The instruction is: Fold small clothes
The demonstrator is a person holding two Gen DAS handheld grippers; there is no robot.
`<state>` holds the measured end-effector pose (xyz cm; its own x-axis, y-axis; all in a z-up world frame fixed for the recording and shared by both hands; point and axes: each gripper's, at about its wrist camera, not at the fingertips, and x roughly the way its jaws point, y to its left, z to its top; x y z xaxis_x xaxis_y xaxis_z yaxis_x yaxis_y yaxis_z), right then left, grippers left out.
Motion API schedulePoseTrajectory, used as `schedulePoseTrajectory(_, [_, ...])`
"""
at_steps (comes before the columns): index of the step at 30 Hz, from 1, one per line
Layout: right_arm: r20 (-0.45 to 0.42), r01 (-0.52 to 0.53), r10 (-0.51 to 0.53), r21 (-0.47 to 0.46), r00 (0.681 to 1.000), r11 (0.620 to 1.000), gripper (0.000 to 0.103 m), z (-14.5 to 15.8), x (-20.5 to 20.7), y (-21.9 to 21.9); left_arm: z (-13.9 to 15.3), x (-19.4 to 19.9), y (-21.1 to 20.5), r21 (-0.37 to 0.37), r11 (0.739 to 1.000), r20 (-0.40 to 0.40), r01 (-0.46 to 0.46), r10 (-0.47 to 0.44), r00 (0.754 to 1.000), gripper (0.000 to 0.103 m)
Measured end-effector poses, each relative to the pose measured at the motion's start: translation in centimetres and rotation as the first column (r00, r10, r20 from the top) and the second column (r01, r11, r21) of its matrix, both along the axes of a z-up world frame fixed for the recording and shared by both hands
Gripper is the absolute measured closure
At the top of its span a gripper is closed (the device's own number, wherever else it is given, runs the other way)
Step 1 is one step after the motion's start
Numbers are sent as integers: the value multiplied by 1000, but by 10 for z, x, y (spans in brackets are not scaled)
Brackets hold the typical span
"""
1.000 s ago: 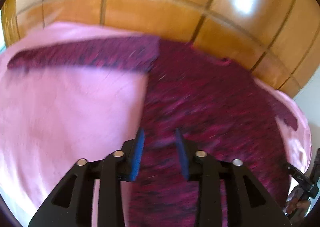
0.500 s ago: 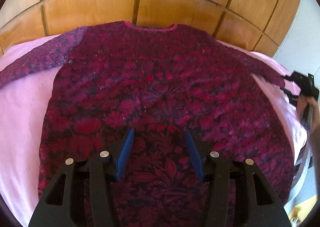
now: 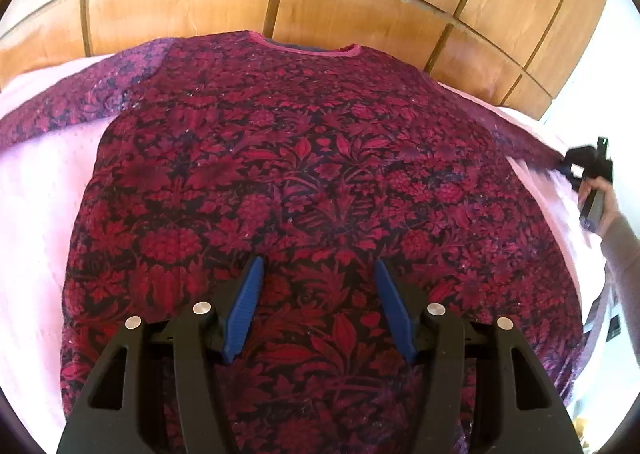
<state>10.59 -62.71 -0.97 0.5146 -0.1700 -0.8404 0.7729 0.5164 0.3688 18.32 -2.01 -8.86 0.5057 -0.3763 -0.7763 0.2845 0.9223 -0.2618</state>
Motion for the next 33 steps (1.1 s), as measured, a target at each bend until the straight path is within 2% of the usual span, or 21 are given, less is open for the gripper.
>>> schedulePoseTrajectory(3, [-53,12,-12,9,999,1000,94,-20,-7,-6,-1,0,1,9,1000,6,6,-6,1000,46])
schedulePoseTrajectory(5, [-82,-5,1,-41,997,999,94,-19,1,2,-1,-1,3,11,1000,5,8,-8,1000,46])
schedulePoseTrajectory(7, [-82,2,-4,-32,997,999,94,-15,2,5,3,0,7,-5,1000,-9,3,-3,1000,46])
schedulePoseTrajectory(9, [-57,-18,17,-22,998,1000,85,-5,2,7,13,-4,15,-23,1000,-12,-16,15,1000,46])
schedulePoseTrajectory(11, [-17,-24,24,-6,1000,1000,55,6,-2,9,24,-11,26,-16,999,15,-45,45,999,46])
schedulePoseTrajectory(13, [17,-79,79,-15,997,997,54,19,-2,20,35,-20,46,-17,996,44,-87,88,995,46])
schedulePoseTrajectory(16, [64,-205,203,32,977,978,54,31,-1,46,42,-31,77,-41,988,38,-150,152,988,46])
schedulePoseTrajectory(19, [114,-406,397,73,911,911,55,41,-3,100,42,-41,94,-36,983,31,-182,183,983,46])
schedulePoseTrajectory(21, [147,-550,532,123,834,826,56,41,-7,148,38,-45,97,-37,983,9,-179,180,984,46])
schedulePoseTrajectory(22, [155,-587,568,139,808,797,56,40,-10,163,35,-47,97,-26,984,5,-178,178,984,46])
schedulePoseTrajectory(23, [158,-641,621,166,768,750,56,37,-15,187,32,-49,95,-8,984,8,-178,178,984,46])
schedulePoseTrajectory(26, [150,-720,706,210,692,662,56,28,-36,232,27,-57,95,23,984,13,-179,178,984,46])
schedulePoseTrajectory(27, [142,-735,725,225,674,640,56,24,-45,242,26,-60,96,21,984,14,-177,176,984,46])
schedulePoseTrajectory(30, [78,-748,757,248,648,615,56,12,-53,258,22,-66,96,45,987,15,-155,154,988,46])
schedulePoseTrajectory(31, [74,-751,764,266,641,604,60,9,-62,263,20,-68,96,51,987,12,-150,150,989,46])
schedulePoseTrajectory(33, [73,-762,776,264,627,591,80,9,-71,266,15,-73,95,63,988,1,-138,138,990,46])
